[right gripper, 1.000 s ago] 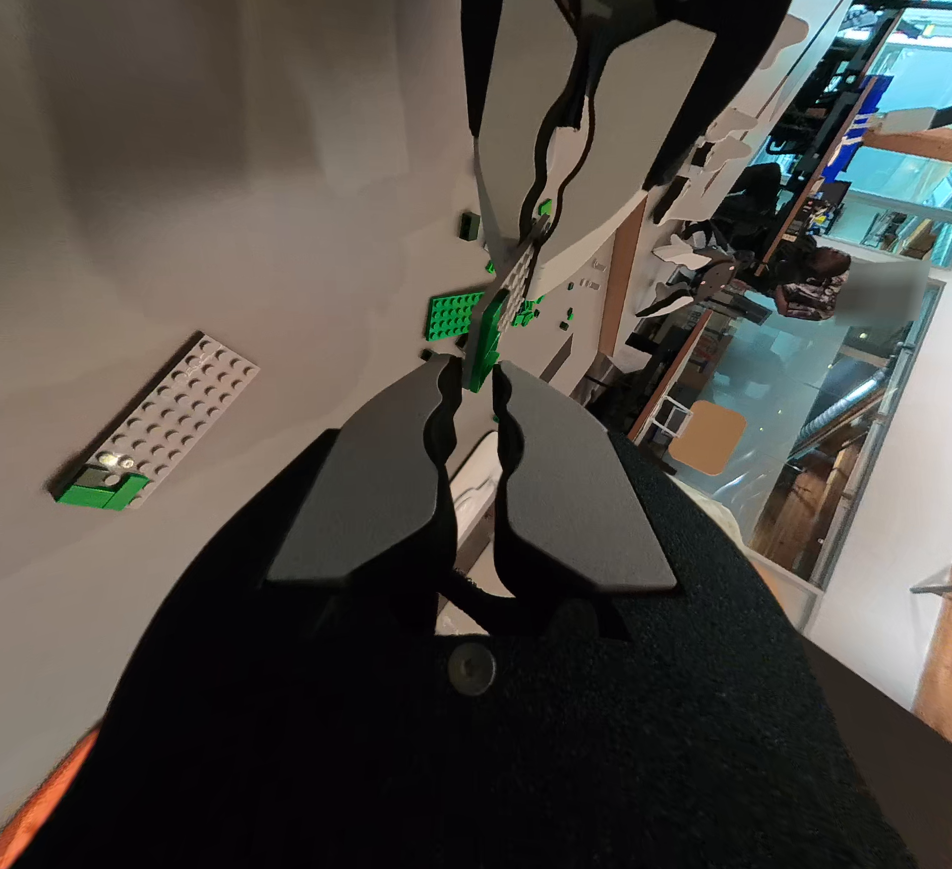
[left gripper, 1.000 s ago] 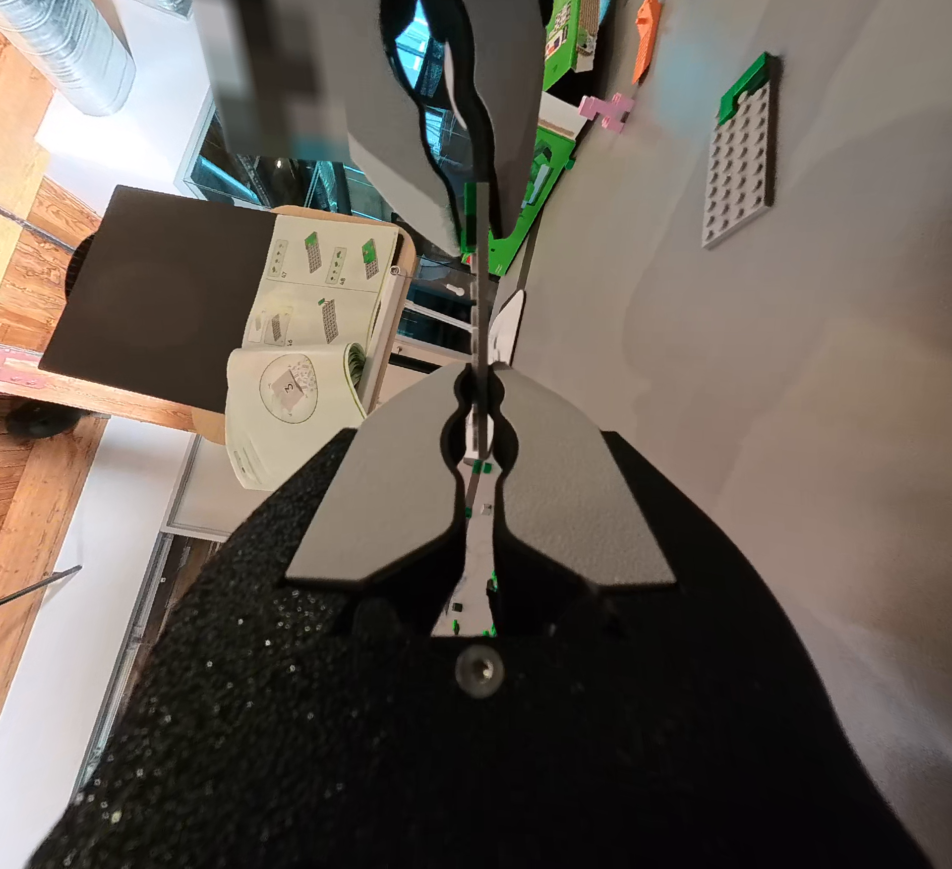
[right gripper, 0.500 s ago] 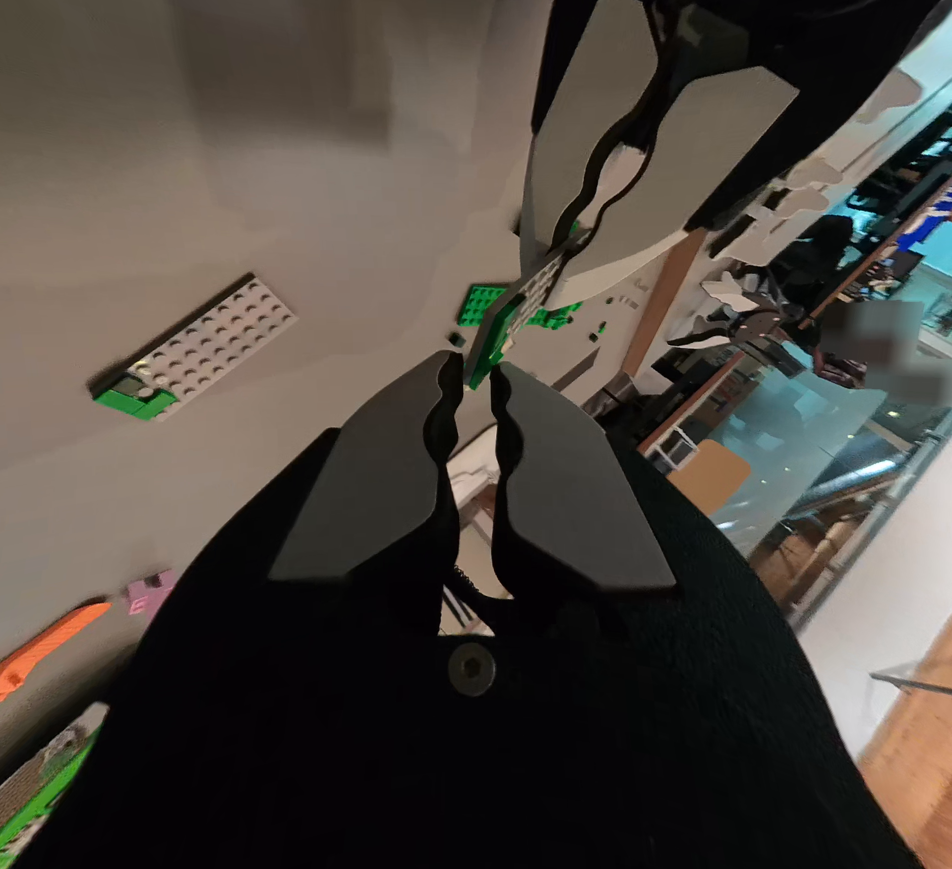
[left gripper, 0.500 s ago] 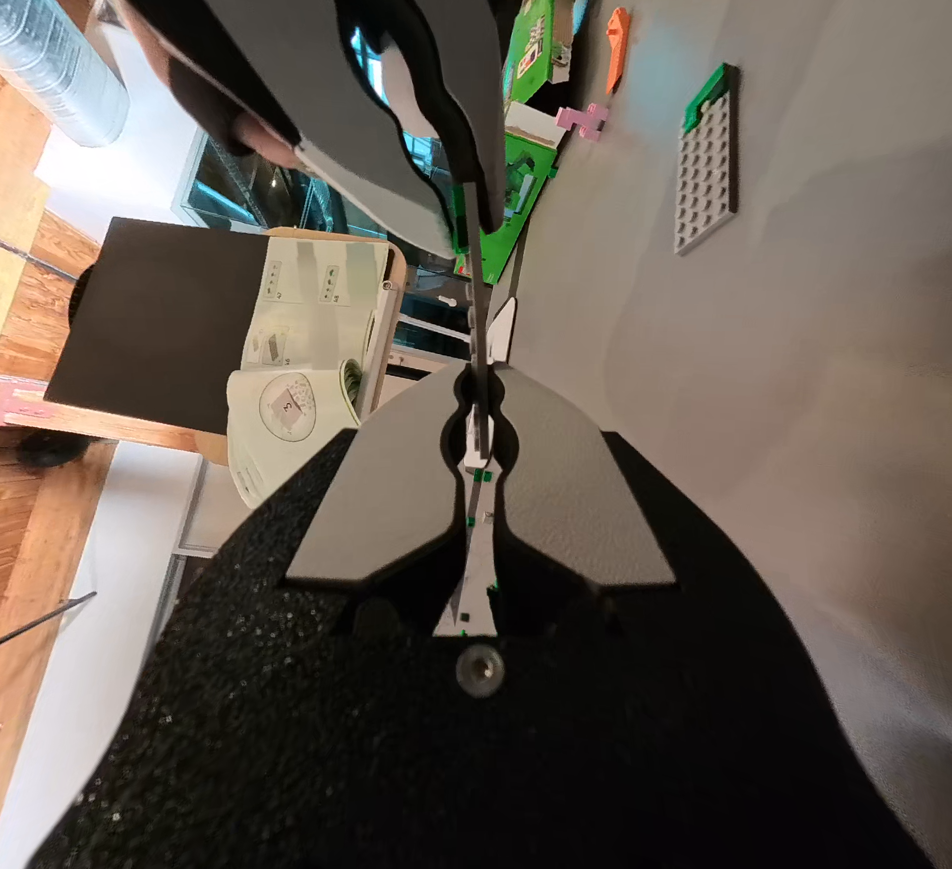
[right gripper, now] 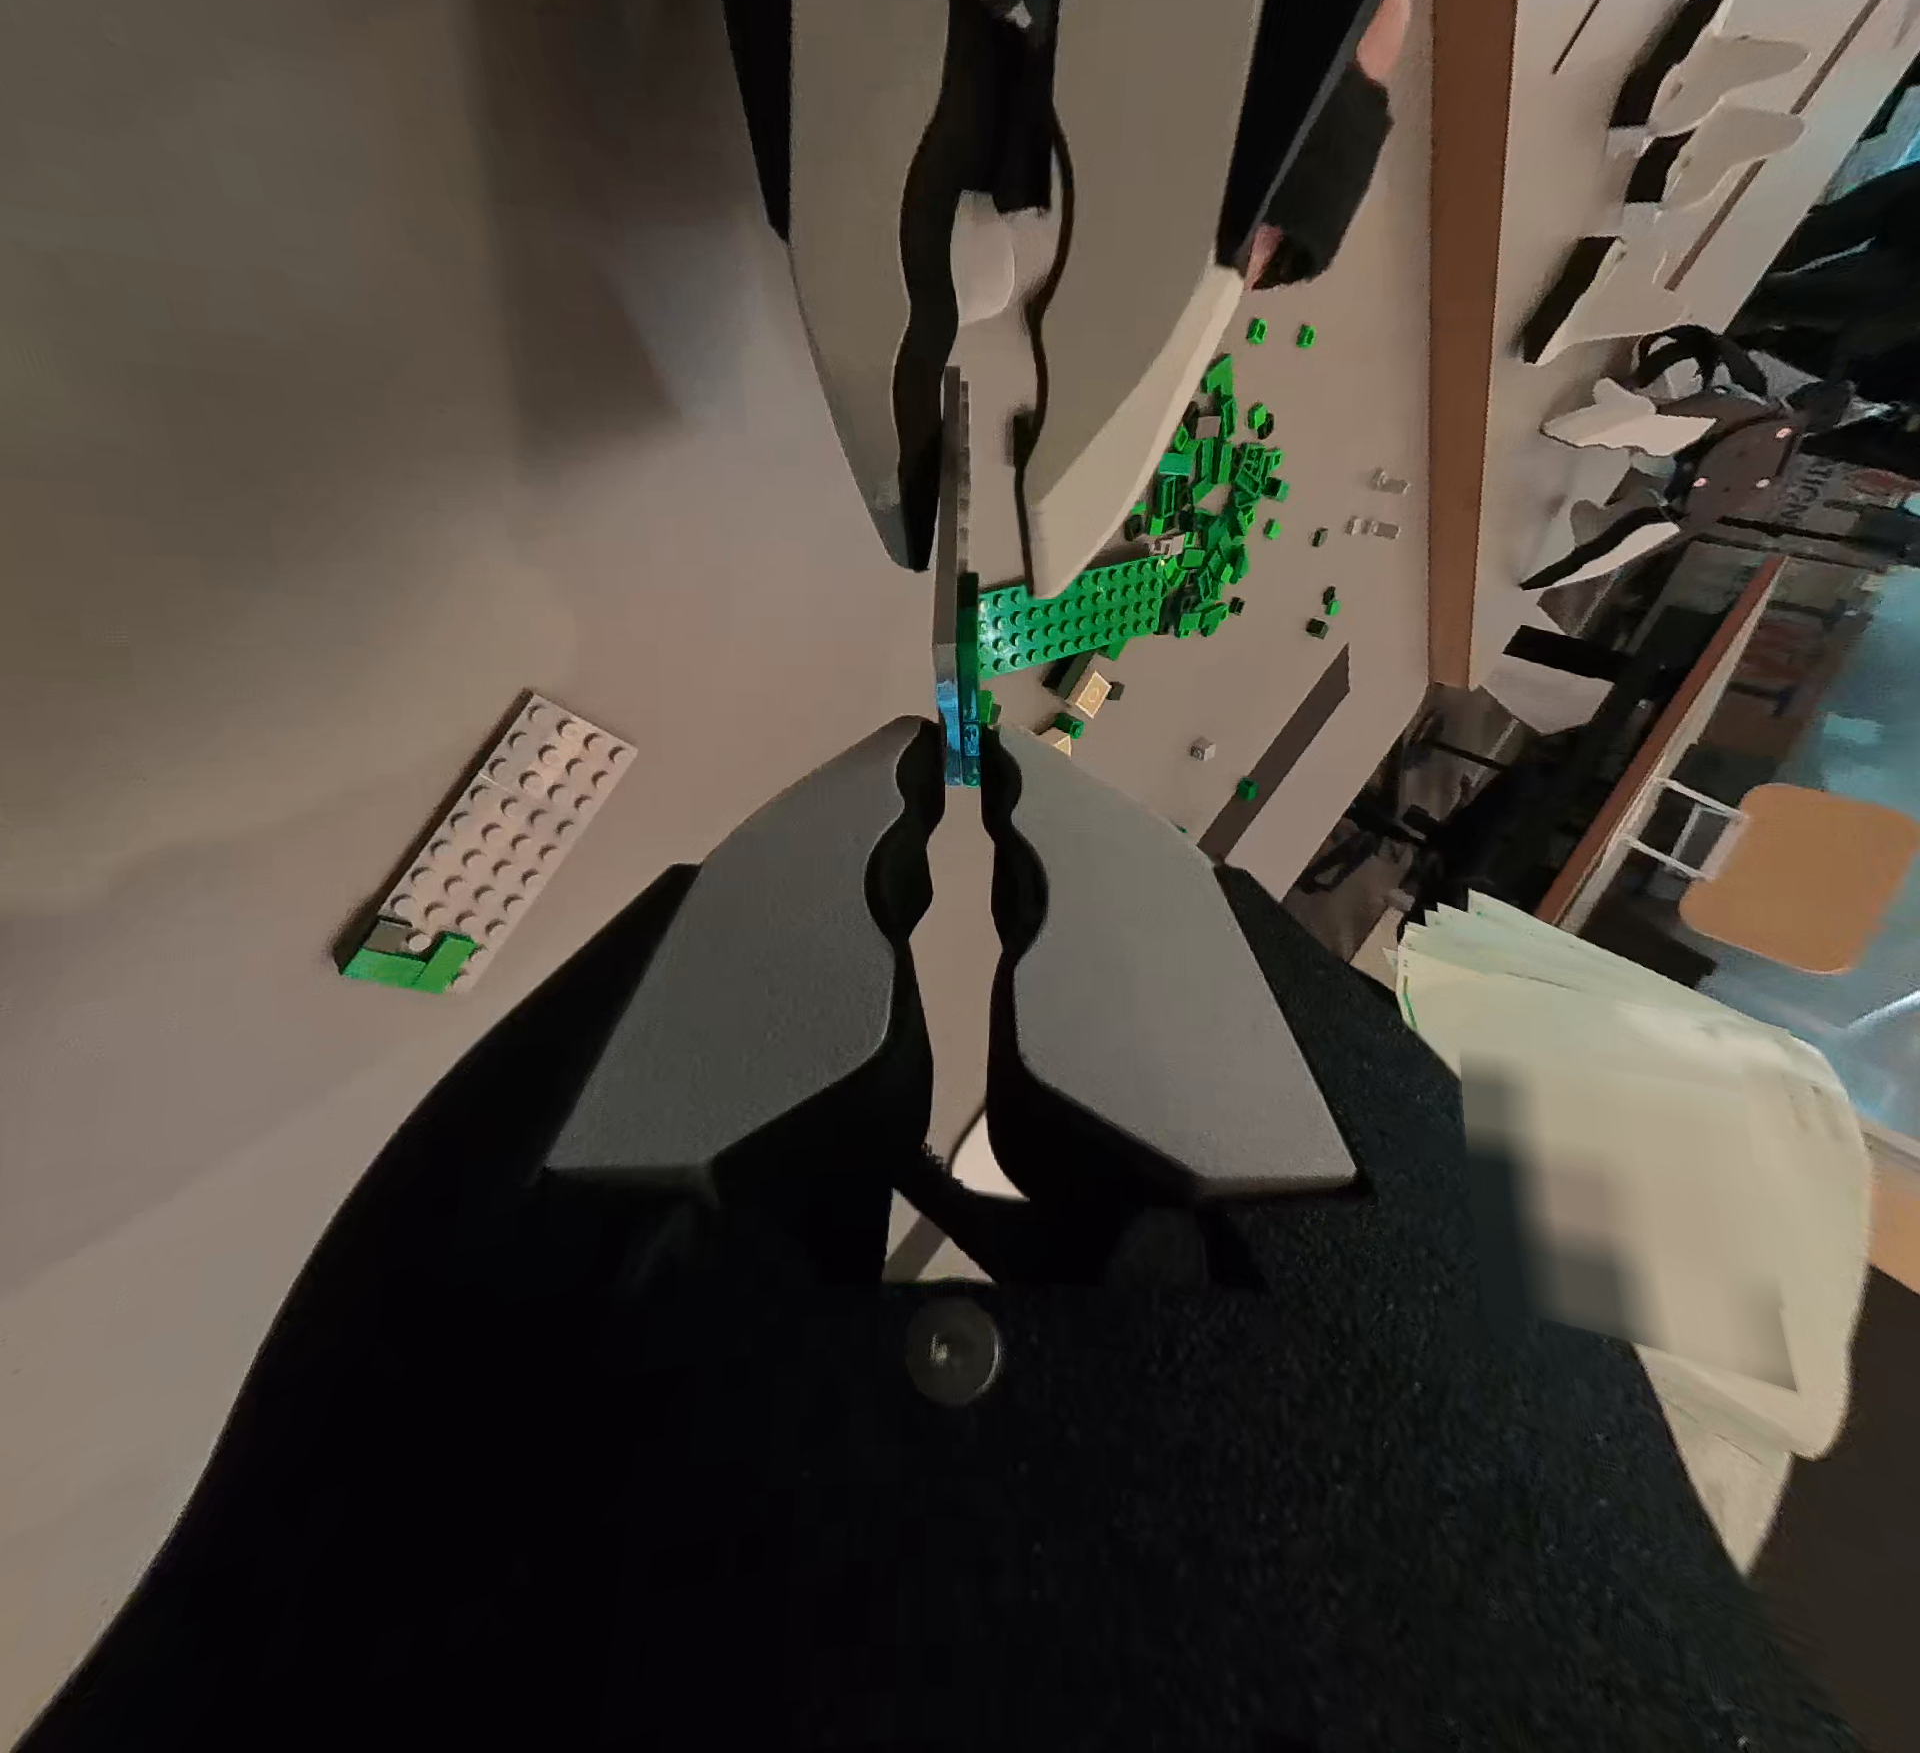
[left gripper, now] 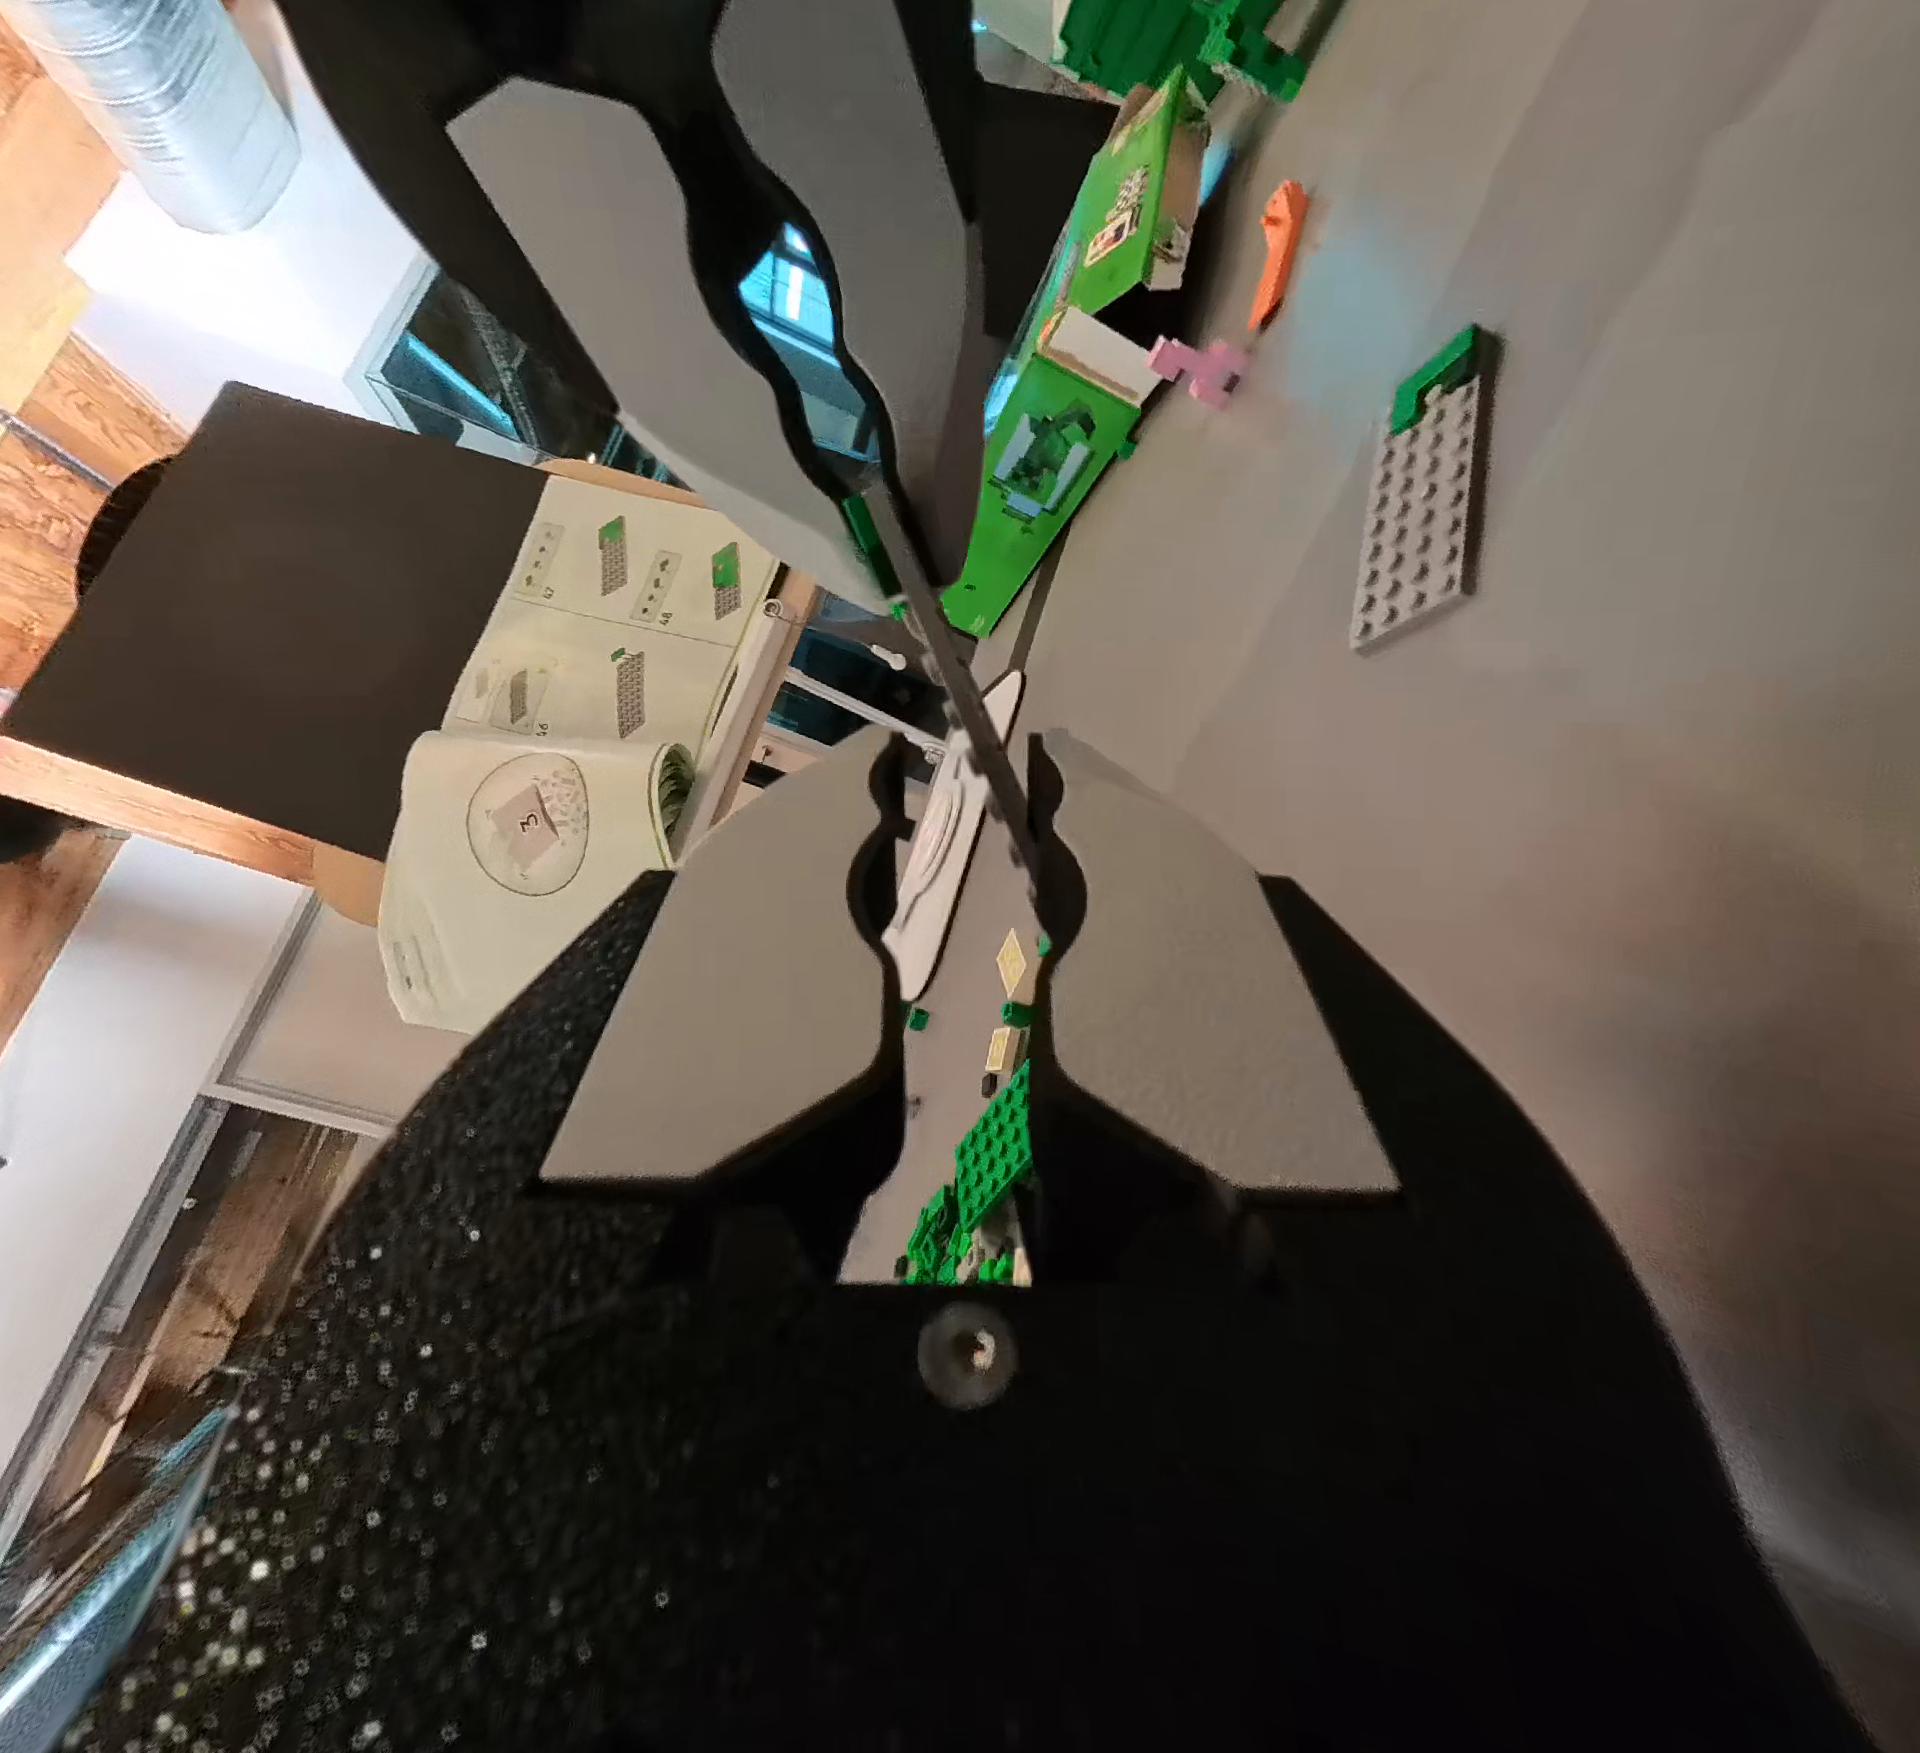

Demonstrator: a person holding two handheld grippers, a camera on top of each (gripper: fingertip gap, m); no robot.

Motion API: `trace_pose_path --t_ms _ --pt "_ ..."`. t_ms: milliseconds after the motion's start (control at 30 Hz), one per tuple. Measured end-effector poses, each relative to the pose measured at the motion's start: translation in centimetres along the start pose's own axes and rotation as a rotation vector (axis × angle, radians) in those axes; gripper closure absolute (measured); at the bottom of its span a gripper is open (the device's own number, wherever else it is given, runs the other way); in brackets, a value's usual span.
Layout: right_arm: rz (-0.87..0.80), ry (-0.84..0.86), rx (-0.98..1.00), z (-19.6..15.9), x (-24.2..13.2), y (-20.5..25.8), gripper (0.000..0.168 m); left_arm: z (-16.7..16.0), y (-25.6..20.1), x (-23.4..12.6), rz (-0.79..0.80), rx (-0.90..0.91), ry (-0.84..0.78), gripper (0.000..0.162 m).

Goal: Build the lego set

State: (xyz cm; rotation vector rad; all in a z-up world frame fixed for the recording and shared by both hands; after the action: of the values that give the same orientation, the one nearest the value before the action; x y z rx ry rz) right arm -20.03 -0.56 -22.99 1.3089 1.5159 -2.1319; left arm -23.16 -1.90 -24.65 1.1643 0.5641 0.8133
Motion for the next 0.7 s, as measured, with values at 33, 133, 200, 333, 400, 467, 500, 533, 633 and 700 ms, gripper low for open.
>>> trace_pose_path --t_ms 33,133,200,333,400,467,500,533,633,700 --pt "-0.004 -0.003 -0.005 0.05 0.04 0.06 0.162 0.03 -0.1 0.0 -0.011 -0.009 -0.004 0.142" --pt "-0.003 -0.026 0.016 0.16 -0.03 0.12 0.161 0.09 0.12 -0.18 -0.001 -0.005 -0.013 0.156" --pt "0.014 -0.059 0.056 0.41 -0.25 0.21 0.158 0.22 0.6 -0.38 0.001 -0.043 -0.032 0.158" --pt "0.016 -0.085 0.055 0.61 -0.37 0.38 0.157 0.33 0.66 -0.52 -0.017 -0.063 -0.046 0.159" --pt "0.009 -0.085 0.037 0.57 -0.28 0.51 0.157 0.33 0.55 -0.5 -0.027 -0.069 -0.045 0.159" --pt "-0.019 -0.081 0.006 0.54 -0.23 0.44 0.156 0.27 0.49 -0.48 -0.036 -0.079 -0.045 0.159" --pt "-0.033 -0.077 -0.009 0.53 -0.22 0.39 0.155 0.24 0.46 -0.48 -0.038 -0.081 -0.045 0.159" --pt "-0.044 -0.076 -0.021 0.54 -0.23 0.37 0.154 0.24 0.45 -0.48 -0.04 -0.083 -0.046 0.159" --pt "-0.058 -0.083 -0.053 0.66 -0.3 0.5 0.155 0.31 0.37 -0.47 -0.046 -0.084 -0.05 0.159" --pt "-0.059 -0.077 -0.092 0.67 -0.31 0.74 0.157 0.37 0.24 -0.46 -0.056 -0.088 -0.053 0.159"
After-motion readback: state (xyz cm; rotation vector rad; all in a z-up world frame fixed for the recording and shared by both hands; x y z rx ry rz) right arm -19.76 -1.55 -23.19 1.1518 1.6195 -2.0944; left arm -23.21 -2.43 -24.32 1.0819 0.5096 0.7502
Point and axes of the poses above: each gripper's, where its closed fingertips meet, x out along the fingers, z out of its top, y = z × x across the jaws, the point moved 1 cm from there along -x, back along the fingers, and after that the axes turned 6 degrees about x, right-handed, at the moved point
